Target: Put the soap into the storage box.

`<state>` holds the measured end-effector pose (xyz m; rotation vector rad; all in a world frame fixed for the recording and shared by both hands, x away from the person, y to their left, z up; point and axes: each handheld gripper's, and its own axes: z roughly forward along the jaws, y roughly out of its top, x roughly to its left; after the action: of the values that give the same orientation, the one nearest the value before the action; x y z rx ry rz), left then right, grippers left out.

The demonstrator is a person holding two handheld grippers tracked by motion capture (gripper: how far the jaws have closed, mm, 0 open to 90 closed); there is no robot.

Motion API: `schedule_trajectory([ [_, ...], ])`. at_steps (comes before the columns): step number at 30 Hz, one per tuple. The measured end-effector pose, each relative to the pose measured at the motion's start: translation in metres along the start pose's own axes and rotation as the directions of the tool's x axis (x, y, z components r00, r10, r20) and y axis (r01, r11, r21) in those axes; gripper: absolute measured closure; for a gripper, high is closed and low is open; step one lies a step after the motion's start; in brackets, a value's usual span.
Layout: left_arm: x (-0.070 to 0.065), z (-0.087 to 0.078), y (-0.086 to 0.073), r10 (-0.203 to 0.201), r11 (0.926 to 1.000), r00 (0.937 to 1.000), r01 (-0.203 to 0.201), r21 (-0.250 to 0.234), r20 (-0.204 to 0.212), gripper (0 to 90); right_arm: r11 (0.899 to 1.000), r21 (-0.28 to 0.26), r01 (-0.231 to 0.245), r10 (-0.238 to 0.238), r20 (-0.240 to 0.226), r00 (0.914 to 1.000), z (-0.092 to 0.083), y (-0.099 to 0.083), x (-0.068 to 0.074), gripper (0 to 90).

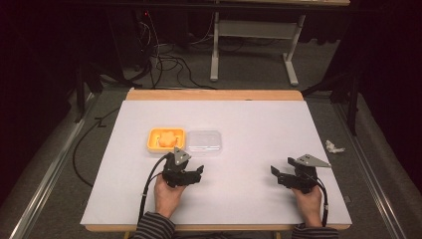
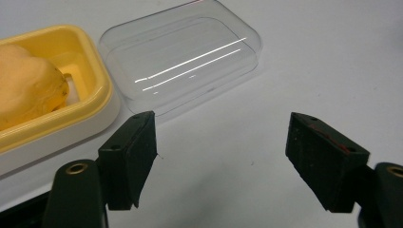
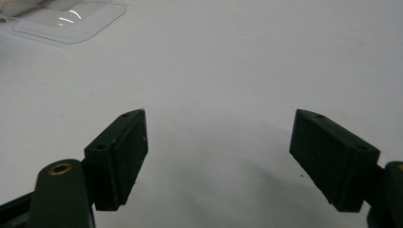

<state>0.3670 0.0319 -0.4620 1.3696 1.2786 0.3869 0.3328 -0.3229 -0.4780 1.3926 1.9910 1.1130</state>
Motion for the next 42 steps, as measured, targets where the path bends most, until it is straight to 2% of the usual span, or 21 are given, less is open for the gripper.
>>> schedule_trajectory([
  [21,0.003,0.008,-0.009,-0.018,0.9997,0.9998,0.018,0.015,-0.009,26.3,1.0,-0.002,0.0,0.0,0.0,1.0,0.0,0.0,0.0,20.6],
  [24,0.004,0.01,-0.012,-0.004,0.9998,0.9999,0.004,0.02,-0.014,26.3,1.0,-0.001,0.0,0.0,-0.001,1.0,0.0,0.0,0.0,20.6],
  [32,0.005,0.016,-0.018,0.002,0.9995,0.9997,-0.002,0.03,-0.026,26.3,1.0,-0.001,0.0,0.0,-0.001,1.0,0.0,0.0,0.0,20.6],
  [42,0.008,0.021,-0.022,0.015,0.9999,0.9993,-0.014,0.009,-0.035,26.3,1.0,-0.001,0.0,0.0,-0.001,1.0,0.0,0.0,0.0,20.6],
])
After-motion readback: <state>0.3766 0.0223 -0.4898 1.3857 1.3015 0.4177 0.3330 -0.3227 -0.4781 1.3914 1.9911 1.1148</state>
